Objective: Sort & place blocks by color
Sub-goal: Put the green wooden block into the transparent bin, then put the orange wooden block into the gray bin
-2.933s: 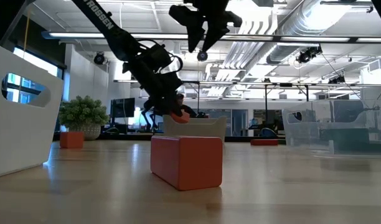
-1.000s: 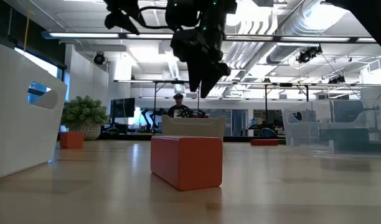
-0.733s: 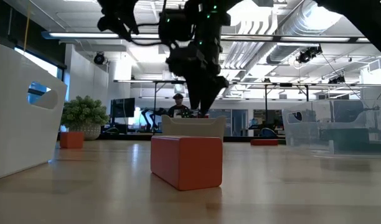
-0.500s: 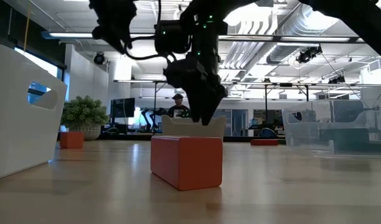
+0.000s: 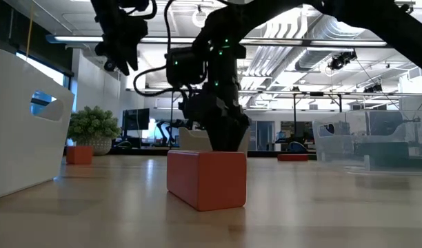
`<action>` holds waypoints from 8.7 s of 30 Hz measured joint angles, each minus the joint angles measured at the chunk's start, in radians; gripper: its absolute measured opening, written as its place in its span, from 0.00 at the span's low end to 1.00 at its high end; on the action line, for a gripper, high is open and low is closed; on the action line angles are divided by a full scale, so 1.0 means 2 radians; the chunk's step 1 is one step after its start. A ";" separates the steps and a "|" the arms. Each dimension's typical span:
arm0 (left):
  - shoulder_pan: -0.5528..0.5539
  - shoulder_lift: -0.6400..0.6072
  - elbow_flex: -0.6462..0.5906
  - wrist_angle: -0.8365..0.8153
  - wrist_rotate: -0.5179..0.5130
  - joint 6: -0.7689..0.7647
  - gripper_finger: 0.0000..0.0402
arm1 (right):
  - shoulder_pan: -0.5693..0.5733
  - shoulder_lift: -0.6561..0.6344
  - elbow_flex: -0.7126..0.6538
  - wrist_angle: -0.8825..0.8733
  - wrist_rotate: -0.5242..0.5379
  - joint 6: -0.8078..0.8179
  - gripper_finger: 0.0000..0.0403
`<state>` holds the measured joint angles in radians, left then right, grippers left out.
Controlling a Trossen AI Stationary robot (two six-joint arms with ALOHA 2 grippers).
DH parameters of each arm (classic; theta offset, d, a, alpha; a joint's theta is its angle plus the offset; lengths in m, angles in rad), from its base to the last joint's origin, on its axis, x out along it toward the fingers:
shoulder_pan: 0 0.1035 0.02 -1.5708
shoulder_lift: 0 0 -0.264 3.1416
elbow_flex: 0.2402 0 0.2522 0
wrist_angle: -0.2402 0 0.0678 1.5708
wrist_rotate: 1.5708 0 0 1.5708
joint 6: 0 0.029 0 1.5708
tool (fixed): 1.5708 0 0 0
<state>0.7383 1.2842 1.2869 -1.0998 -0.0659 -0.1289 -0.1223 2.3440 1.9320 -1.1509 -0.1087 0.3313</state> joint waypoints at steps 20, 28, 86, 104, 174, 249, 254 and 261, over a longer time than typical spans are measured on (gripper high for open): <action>0.000 0.000 0.000 -0.001 -0.001 0.018 0.56 | -0.002 0.003 0.000 -0.058 -0.001 -0.021 0.12; 0.000 0.000 0.000 0.002 -0.001 0.037 0.56 | -0.009 -0.013 0.006 -0.062 0.013 0.006 0.08; 0.000 0.000 0.000 0.072 0.001 0.051 0.56 | -0.032 -0.462 -0.330 -0.062 0.245 0.163 0.08; 0.000 0.000 0.000 0.072 0.001 -0.051 0.56 | 0.065 -0.584 -0.488 0.033 0.082 0.282 0.08; -0.343 0.039 -0.117 -0.050 -0.066 -0.470 0.56 | 0.092 -0.581 -0.579 0.082 0.027 0.178 0.40; -0.201 0.035 -0.257 0.341 -0.007 -0.261 0.26 | 0.091 -0.581 -0.579 0.181 0.036 0.213 0.40; -0.145 0.035 -0.215 0.365 0.000 -0.178 0.26 | 0.091 -0.581 -0.579 0.205 0.040 0.241 0.40; -0.075 0.035 -0.176 0.412 0.048 -0.086 0.26 | 0.091 -0.581 -0.579 0.271 0.063 0.278 0.40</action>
<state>0.5875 1.3537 0.9347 -0.2753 0.0305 -0.3013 0.0589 1.1824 0.7731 -0.6088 0.0172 0.8865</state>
